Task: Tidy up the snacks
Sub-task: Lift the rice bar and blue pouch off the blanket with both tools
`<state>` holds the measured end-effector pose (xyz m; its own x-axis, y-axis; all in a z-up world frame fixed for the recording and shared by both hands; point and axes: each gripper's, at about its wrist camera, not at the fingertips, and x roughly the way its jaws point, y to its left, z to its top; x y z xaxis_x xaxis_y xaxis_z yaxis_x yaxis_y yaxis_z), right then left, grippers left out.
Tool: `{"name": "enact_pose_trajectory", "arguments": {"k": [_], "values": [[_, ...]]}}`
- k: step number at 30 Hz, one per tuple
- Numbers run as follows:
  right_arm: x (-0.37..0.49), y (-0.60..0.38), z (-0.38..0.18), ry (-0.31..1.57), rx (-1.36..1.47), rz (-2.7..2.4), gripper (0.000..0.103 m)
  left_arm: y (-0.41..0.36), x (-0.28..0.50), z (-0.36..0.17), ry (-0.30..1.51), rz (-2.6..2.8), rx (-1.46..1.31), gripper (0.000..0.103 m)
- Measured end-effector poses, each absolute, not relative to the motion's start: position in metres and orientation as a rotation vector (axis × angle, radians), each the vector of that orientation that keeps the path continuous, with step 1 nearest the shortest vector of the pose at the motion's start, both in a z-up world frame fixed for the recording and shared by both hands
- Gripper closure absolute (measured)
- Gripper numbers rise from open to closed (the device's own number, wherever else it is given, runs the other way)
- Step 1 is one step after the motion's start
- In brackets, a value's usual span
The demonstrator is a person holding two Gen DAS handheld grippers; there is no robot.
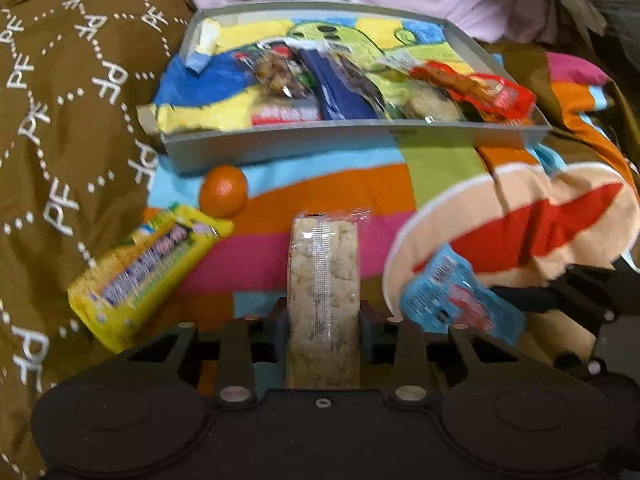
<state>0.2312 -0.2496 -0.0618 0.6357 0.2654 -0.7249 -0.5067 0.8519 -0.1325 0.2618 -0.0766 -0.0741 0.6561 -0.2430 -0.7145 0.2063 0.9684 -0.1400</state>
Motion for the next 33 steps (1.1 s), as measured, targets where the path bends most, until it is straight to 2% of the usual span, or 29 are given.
{"name": "enact_pose_trajectory", "arguments": {"k": [10,17,27,33], "values": [[0.227,-0.245,-0.062,0.748,-0.341,0.425,0.039,-0.079,0.249,-0.086,0.853,-0.268,-0.021,0.065],[0.217,-0.231,-0.062,0.687,-0.42,0.4,0.04,-0.08,0.246,-0.085,0.854,-0.264,-0.016,0.068],[0.202,-0.209,-0.065,0.537,-0.596,0.367,0.04,-0.078,0.241,-0.076,0.818,-0.243,-0.041,0.068],[0.201,-0.212,-0.057,0.438,-0.606,0.304,0.04,-0.077,0.243,-0.062,0.78,-0.223,-0.073,0.068]]}}
